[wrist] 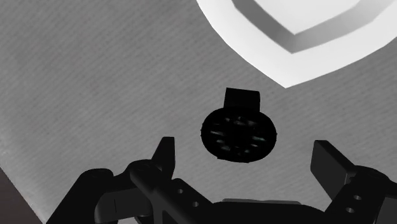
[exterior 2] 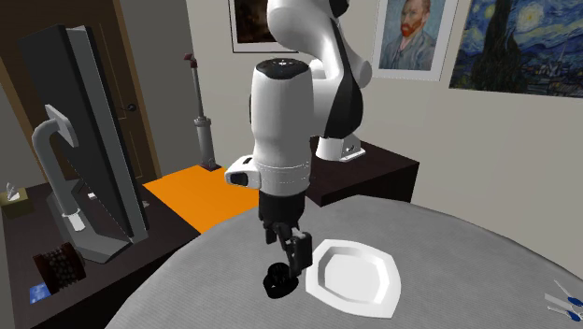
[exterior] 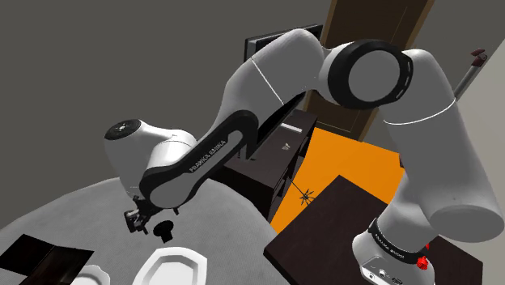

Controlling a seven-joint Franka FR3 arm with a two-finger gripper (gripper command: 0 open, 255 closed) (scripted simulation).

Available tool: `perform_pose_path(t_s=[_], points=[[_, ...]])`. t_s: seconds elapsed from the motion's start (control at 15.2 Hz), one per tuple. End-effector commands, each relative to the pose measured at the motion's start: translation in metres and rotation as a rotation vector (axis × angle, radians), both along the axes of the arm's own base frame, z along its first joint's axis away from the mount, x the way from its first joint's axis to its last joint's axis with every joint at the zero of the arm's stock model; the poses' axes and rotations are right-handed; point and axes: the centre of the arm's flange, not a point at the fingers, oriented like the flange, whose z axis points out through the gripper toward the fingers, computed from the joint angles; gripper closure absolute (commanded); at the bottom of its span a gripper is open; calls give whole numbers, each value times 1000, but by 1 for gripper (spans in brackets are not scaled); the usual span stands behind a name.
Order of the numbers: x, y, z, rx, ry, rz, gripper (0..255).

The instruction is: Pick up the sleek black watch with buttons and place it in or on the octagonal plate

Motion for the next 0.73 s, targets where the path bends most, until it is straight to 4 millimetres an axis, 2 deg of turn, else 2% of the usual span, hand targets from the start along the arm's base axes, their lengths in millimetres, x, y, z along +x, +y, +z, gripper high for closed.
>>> perform_pose_path(t_s=[0.0, 0.4, 0.66], points=[[3, 4, -10, -2, -2, -1, 0], [3, 2, -45, -2, -2, -1, 0], [3, 2, -45, -2, -2, -1, 0]])
